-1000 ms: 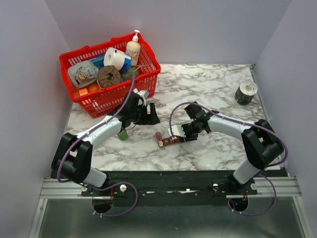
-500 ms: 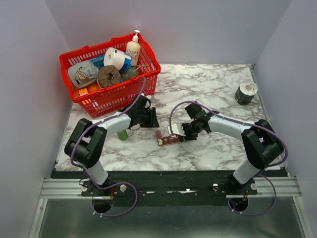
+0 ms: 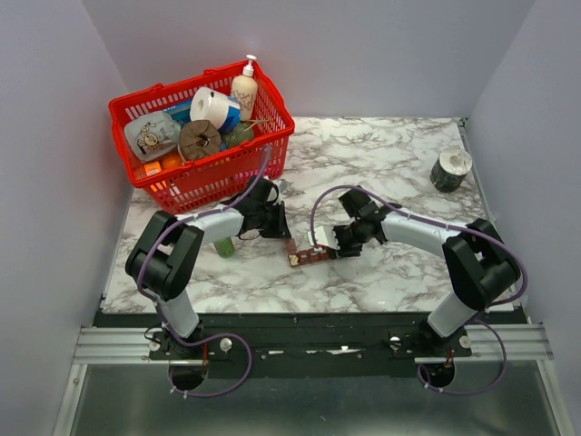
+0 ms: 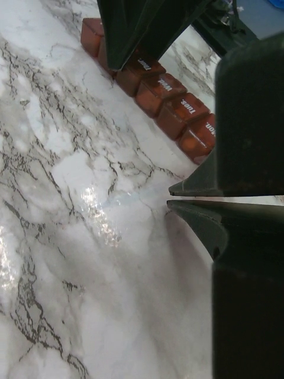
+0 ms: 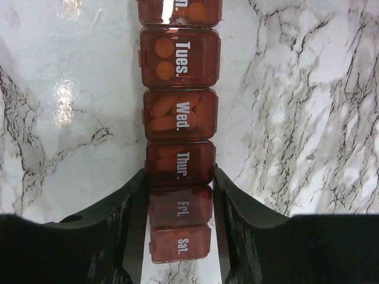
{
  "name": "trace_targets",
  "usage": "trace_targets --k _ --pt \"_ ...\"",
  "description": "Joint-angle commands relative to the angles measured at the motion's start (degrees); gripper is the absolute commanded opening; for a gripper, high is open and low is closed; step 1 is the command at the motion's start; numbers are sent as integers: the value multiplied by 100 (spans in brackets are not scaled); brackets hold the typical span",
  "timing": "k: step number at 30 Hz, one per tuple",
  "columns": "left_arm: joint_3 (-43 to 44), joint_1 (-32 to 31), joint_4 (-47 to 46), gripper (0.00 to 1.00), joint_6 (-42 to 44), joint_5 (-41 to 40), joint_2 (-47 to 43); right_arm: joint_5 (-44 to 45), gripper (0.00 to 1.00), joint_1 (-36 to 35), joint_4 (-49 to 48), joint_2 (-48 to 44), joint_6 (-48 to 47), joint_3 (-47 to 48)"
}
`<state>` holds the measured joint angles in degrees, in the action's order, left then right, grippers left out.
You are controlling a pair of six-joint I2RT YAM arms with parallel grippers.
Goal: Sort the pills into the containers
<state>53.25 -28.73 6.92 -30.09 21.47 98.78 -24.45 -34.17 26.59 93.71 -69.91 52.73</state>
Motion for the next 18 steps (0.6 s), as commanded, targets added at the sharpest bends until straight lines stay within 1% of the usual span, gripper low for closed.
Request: trace_targets --k 1,6,11,18 --pt "-104 -36 -173 13 -76 480 -385 159 26 -28 -31 130 153 -131" --pt "-280 -54 -15 13 -24 682 -641 274 26 -28 -49 244 293 -70" --pt "-438 -220 108 12 20 788 -659 309 26 -28 -40 306 364 -26" --pt "-614 -317 292 8 38 640 -544 344 26 -28 -31 341 390 0"
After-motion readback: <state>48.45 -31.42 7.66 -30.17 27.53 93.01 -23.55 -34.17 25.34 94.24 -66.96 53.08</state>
